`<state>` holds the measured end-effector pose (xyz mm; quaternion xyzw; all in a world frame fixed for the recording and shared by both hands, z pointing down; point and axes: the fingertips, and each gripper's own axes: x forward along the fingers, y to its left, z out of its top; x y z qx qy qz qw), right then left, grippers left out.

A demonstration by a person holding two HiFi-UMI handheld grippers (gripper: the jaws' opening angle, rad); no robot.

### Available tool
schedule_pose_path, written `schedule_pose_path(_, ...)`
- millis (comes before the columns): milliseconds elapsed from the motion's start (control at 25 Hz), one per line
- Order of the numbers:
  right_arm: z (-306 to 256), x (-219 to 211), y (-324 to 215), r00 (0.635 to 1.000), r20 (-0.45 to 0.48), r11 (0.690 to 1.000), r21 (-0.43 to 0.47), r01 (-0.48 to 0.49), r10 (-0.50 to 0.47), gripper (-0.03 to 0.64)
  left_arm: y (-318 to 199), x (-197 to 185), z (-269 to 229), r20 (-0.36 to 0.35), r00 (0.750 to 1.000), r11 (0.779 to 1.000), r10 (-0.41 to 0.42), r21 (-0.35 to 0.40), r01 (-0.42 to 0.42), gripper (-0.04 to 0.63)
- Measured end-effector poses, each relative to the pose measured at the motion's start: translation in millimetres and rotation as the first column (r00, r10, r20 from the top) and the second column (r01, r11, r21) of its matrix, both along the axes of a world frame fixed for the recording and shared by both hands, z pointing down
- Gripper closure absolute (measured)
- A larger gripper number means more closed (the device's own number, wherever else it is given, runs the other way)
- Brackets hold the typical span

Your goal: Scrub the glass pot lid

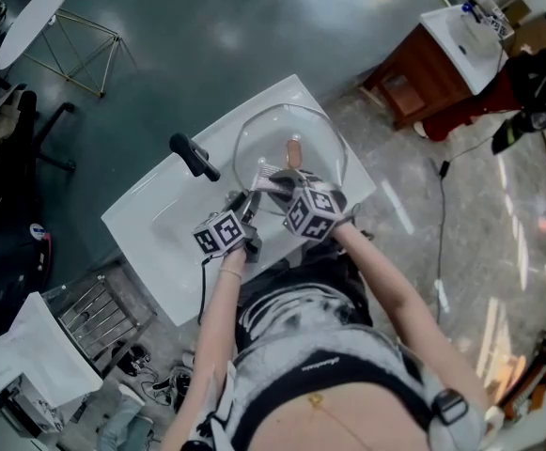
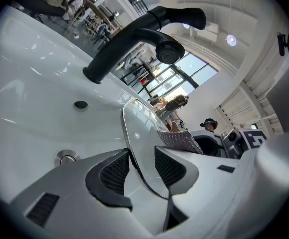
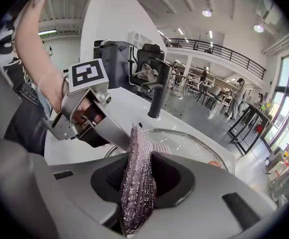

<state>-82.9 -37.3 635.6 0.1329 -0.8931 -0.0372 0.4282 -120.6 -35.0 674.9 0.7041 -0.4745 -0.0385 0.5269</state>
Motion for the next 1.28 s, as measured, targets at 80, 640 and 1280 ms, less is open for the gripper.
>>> schedule_pose_path(80, 0, -7, -4, 0.999, 0.006, 0.999, 0.004, -0.033, 0.033, 0.517, -1, 1, -4, -0.002, 1.0, 1.0, 0.004, 0.006, -0.004, 0.436)
schedule_pose_path(640, 4, -5, 8, 0.999, -0.012, 0.999, 0.012, 0.046, -0.046, 0.515, 0, 0, -2, -0.008, 1.0, 1.0, 0.011, 0.001, -0.011, 0.436)
schedule_pose_path(1280, -2, 74, 3, 0.997, 0.074, 0.996, -0.086, 0.01, -0.004, 0.515, -1, -1, -2, 0.006, 1.0, 1.0, 0.006, -0.012, -0.006, 0.434)
